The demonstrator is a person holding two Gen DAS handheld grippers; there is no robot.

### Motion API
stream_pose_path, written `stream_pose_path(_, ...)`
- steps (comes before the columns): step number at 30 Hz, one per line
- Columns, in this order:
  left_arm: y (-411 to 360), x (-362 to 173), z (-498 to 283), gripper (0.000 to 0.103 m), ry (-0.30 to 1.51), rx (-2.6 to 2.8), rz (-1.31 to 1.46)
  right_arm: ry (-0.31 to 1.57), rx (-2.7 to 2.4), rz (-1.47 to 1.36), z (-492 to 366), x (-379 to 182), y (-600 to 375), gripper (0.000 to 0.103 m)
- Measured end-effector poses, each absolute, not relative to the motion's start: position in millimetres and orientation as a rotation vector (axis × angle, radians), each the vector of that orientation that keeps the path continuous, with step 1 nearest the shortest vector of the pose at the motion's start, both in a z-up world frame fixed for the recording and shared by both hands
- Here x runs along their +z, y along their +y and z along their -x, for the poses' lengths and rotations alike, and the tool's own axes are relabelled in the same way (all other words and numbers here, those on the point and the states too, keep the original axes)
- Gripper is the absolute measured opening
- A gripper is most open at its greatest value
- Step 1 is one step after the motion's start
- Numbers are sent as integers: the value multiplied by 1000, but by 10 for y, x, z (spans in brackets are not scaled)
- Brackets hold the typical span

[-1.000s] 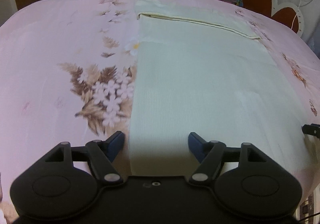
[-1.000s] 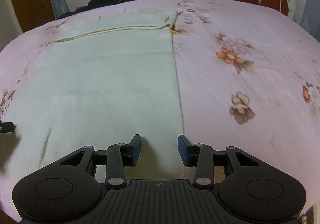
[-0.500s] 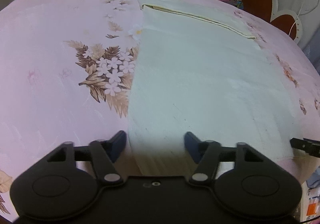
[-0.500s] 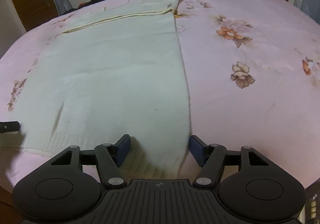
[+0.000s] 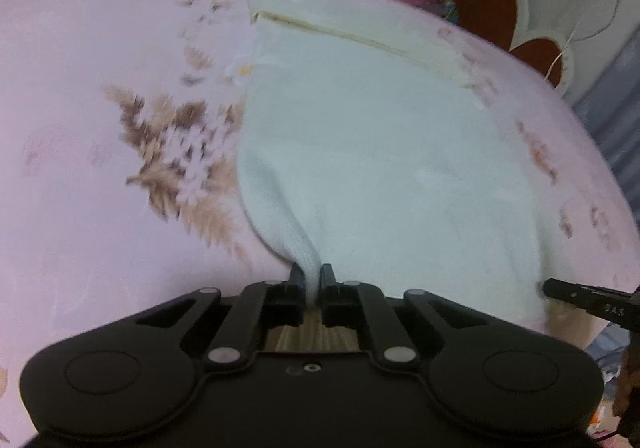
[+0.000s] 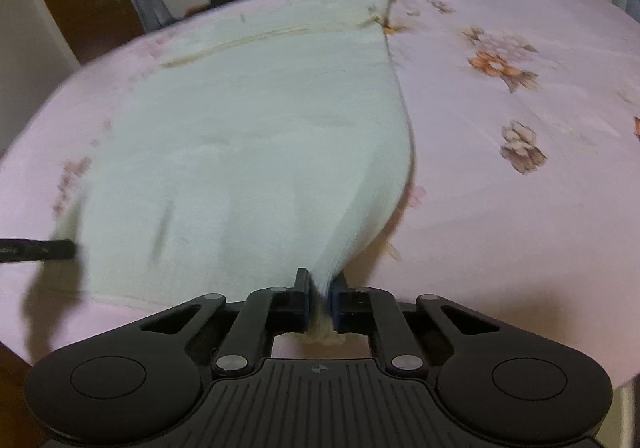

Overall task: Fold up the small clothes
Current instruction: 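Grasp the sweater hem with both grippers and fold it toward the collar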

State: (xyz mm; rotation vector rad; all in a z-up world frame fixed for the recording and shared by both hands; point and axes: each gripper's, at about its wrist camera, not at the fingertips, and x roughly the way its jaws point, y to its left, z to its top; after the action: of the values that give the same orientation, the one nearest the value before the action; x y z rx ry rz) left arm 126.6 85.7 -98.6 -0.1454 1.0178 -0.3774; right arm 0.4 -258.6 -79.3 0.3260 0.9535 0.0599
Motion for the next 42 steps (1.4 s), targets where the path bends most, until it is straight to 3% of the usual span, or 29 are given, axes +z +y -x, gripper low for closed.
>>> stream_pose_path(16, 554, -284, -2265, 6, 778, -400, 165, 701, 66, -356, -995, -151, -2920, 9)
stream_pose_path(31, 302, -377, -3392, 6, 741, -327, 200, 610, 41, -420, -2411, -242, -3340, 9)
stream_pose_path(42, 105, -595, -4313, 6, 783, -252, 207, 676, -2, -561, -3399, -596, -3710, 9)
